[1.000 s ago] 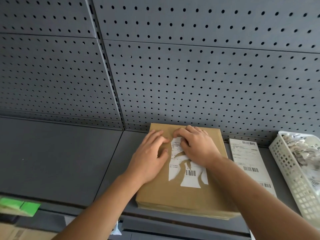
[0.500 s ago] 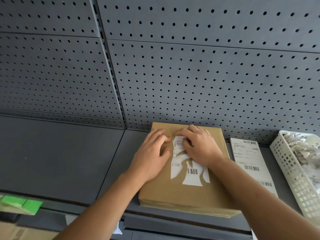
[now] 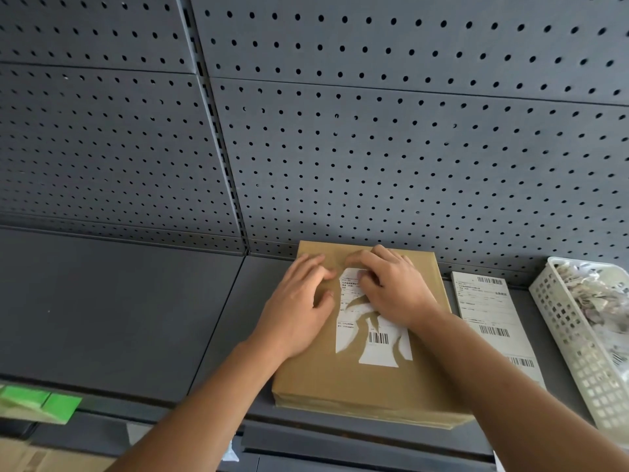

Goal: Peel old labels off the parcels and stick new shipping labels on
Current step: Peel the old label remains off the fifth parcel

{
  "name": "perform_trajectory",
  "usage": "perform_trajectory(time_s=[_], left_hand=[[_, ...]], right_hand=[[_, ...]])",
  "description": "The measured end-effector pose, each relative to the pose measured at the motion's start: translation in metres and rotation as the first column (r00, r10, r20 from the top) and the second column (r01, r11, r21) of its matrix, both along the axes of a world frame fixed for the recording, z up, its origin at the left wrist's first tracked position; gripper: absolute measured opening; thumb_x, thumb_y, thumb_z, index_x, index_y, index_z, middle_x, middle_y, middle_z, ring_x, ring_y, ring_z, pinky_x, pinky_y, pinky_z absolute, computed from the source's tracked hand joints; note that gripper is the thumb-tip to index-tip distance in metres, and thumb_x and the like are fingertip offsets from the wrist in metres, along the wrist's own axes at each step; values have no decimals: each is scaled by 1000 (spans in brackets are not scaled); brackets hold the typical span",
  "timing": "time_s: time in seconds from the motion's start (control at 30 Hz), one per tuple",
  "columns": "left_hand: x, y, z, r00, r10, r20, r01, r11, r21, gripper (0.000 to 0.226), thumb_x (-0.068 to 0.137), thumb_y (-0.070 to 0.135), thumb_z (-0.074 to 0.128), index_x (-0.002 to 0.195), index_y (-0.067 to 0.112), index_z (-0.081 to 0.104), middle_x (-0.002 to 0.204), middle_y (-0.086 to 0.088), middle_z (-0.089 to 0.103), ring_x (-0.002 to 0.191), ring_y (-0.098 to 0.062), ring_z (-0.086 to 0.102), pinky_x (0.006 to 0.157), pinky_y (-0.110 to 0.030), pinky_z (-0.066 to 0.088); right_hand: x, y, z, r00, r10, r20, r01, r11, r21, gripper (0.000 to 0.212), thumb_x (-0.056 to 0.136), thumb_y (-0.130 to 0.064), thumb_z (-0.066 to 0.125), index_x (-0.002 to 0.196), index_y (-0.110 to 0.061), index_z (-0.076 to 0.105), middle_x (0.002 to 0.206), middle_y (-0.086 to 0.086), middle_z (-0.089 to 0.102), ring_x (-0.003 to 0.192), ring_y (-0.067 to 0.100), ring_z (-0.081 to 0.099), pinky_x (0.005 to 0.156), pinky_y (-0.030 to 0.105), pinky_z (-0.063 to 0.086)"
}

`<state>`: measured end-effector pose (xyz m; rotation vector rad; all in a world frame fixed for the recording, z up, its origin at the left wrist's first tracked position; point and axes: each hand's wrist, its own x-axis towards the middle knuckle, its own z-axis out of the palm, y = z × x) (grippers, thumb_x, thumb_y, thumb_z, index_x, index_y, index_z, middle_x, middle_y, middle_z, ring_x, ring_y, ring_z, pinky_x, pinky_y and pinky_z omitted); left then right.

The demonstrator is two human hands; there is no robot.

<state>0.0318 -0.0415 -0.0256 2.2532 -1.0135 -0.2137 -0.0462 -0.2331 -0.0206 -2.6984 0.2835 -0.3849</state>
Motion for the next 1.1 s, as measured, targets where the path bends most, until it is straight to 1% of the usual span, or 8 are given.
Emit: perform_trajectory(time_s=[0.13, 0.2, 0.27, 0.33, 0.5, 0.63, 0.8, 1.1], left_hand=[[0, 0, -1, 1000, 0, 4, 0, 1000, -3, 29, 103, 33, 49, 132, 33, 53, 159, 25, 26, 149, 8, 1, 115, -32, 26], [1, 0, -2, 1000, 0, 5, 0, 1000, -10, 29, 102, 33, 49, 131, 33, 53, 159, 25, 26, 150, 8, 2, 115, -33, 27], [1, 0, -2, 1000, -1, 4, 1, 1000, -12, 29, 102, 32, 49, 131, 32, 53, 159, 24, 27, 150, 7, 2, 115, -33, 27], [1, 0, -2, 1000, -2, 6, 2, 1000, -13, 29, 102, 32, 49, 131, 32, 53, 159, 24, 27, 150, 6, 3, 115, -33, 26], [1, 0, -2, 1000, -3, 3, 3, 1000, -9, 29, 102, 32, 49, 132, 33, 53, 159, 25, 26, 150, 7, 2, 114, -31, 25], [1, 0, -3, 1000, -3, 13, 3, 1000, -10, 29, 102, 32, 49, 131, 32, 53, 159, 24, 26, 150, 6, 2, 114, -31, 25], [2, 0, -2, 1000, -7, 5, 7, 1000, -5, 29, 103, 32, 48, 131, 31, 53, 160, 23, 26, 150, 5, 2, 116, -30, 24], [1, -1, -1, 1000, -5, -1, 5, 1000, 5, 29, 103, 30, 48, 132, 31, 52, 160, 23, 26, 151, 5, 2, 116, -34, 25]], right_hand=[[3, 1, 0, 1000, 1, -9, -1, 1000, -27, 29, 93, -18, 48, 109, -37, 63, 98, -12, 56, 99, 13, 52, 90, 31, 36], [1, 0, 1, 1000, -18, 24, 17, 1000, 22, 22, 92, -15, 49, 98, -32, 61, 96, -14, 56, 92, 12, 53, 91, 36, 41], [0, 0, 1, 998, -38, 52, 34, 997, 75, 24, 92, -14, 50, 103, -32, 63, 96, -14, 53, 82, 10, 50, 88, 35, 42], [0, 1, 1, 999, -21, 45, 19, 999, 30, 31, 92, -17, 52, 113, -36, 65, 94, -13, 50, 77, 7, 44, 85, 30, 38], [0, 1, 3, 999, -12, 48, 12, 1000, 3, 15, 89, -23, 57, 97, -34, 61, 89, -13, 49, 71, 9, 49, 83, 32, 41], [-1, 1, 4, 998, -4, 63, 4, 1000, -9, 18, 93, -30, 62, 111, -34, 64, 92, -15, 48, 75, 9, 49, 81, 28, 37], [4, 2, 1, 998, 14, 60, -11, 998, -59, 11, 95, -37, 64, 105, -36, 68, 91, -14, 49, 70, 11, 53, 82, 30, 40], [15, 8, 2, 1000, 2, 3, -2, 998, -55, 12, 101, -26, 49, 98, -27, 60, 98, -10, 52, 78, 28, 58, 68, 31, 36]])
